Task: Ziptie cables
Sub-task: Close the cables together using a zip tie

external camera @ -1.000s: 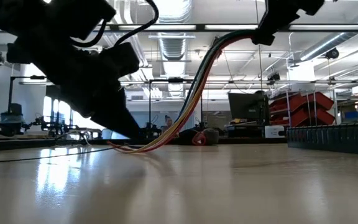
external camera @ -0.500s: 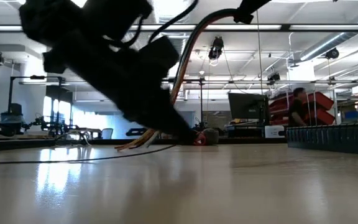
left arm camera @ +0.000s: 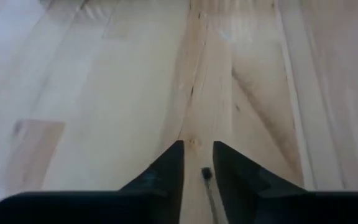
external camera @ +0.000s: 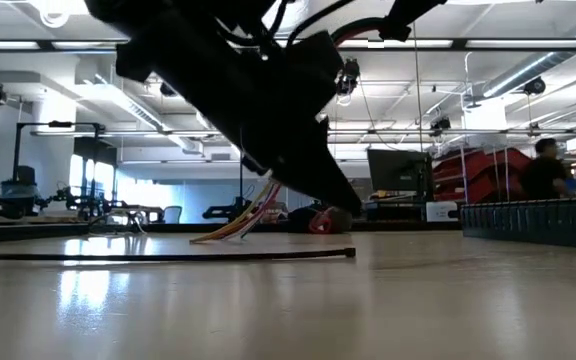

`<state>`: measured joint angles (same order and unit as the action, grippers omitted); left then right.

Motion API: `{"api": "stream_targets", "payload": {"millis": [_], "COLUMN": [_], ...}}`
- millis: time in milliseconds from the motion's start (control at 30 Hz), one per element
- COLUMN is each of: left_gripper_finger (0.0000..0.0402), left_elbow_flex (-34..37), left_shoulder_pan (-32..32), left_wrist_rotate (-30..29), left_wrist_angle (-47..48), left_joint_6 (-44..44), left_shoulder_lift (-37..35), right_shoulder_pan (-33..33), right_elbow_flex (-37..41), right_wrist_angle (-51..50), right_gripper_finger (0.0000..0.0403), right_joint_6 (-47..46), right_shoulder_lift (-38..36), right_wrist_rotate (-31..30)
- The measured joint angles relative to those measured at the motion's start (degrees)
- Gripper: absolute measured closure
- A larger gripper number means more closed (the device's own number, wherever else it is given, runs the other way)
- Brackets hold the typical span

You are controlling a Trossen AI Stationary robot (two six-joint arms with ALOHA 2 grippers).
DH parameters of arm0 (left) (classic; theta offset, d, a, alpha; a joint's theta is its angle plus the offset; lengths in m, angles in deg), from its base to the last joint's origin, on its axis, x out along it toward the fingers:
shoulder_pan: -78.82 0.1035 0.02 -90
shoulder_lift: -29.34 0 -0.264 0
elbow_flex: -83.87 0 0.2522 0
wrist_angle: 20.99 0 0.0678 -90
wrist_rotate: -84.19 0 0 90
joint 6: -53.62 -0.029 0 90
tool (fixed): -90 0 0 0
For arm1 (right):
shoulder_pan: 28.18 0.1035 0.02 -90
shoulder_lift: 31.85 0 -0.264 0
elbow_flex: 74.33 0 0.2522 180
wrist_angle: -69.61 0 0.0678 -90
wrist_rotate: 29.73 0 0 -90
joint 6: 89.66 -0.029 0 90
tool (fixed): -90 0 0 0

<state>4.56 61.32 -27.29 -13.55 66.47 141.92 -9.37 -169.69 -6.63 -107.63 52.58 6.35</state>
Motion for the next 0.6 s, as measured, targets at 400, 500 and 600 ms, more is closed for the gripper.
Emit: {"api": "stream_targets", "payload": {"millis": [400, 500, 600], "left_gripper_finger": [0.0254, 0.0256, 0.0268], "left_elbow_flex": [-0.4, -0.1, 0.9], "left_shoulder_pan": [-0.3, -0.9, -1.7], "left_wrist_rotate": [0.2, 0.3, 0.0], "left_wrist_angle": [16.5, 23.9, 28.2], "left_joint_6": [0.0, 2.8, 5.6], "left_shoulder_lift": [-8.7, -13.1, -17.7], "right_shoulder_pan": [0.2, 0.5, 0.7], "right_elbow_flex": [0.0, 0.0, 0.1], "right_wrist_angle": [-2.0, -1.9, -1.5], "right_gripper_finger": [0.0371, 0.0371, 0.0371], "right_joint_6": [-0.2, 2.0, 2.9], "right_shoulder_lift": [0.0, 0.1, 0.1], "right_wrist_rotate": [4.5, 7.7, 9.6]}}
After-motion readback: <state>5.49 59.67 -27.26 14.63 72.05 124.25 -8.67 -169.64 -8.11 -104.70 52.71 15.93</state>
